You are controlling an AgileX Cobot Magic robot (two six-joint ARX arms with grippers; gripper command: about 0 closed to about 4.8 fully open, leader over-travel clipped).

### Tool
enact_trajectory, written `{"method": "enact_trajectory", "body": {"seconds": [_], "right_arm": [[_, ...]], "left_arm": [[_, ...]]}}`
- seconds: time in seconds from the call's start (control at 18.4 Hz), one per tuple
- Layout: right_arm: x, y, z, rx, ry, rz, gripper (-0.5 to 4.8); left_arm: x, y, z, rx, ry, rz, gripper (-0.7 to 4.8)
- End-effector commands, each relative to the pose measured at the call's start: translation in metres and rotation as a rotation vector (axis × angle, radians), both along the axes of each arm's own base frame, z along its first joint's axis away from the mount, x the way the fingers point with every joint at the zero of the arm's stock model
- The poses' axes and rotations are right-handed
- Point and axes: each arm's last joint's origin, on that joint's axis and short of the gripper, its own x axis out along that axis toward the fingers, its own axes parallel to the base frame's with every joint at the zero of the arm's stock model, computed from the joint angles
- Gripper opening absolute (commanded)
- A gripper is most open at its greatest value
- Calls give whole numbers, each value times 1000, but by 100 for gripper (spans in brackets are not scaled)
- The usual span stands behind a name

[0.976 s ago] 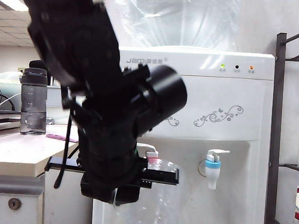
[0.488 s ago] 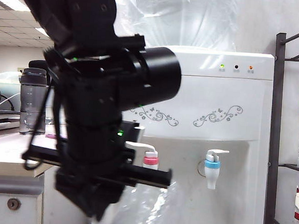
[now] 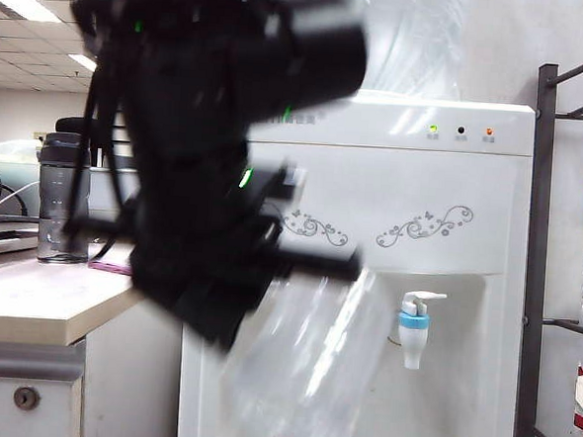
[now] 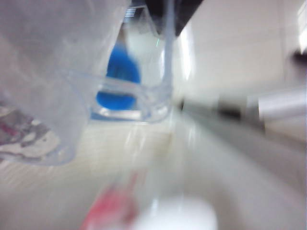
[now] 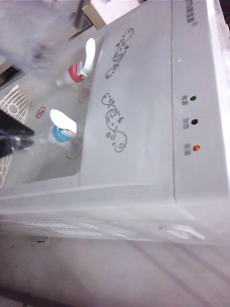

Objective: Pick up the plastic mug from the left desk, go to the hot water outlet of the water dispenser, press the vertical switch to get some water, then put the mug back on the desk.

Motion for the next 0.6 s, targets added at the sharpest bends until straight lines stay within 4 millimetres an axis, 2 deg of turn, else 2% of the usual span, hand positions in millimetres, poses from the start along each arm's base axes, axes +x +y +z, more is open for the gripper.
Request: {"method": "enact_trajectory", "body": {"seconds": [0.05, 0.27, 0.38, 0.6], "right_arm": [[0, 0, 2, 0, -16, 0, -1], [0, 0, 2, 0, -16, 0, -1], [0, 0, 2, 0, -16, 0, -1], [0, 0, 2, 0, -16, 0, -1]], "left_arm": [[-1, 0, 38, -104, -212, 57, -5], [-8, 15, 80, -153, -338, 57, -5], [-16, 29, 101, -155, -380, 54, -5], [-33, 60, 131, -145, -429, 93, -5]]}}
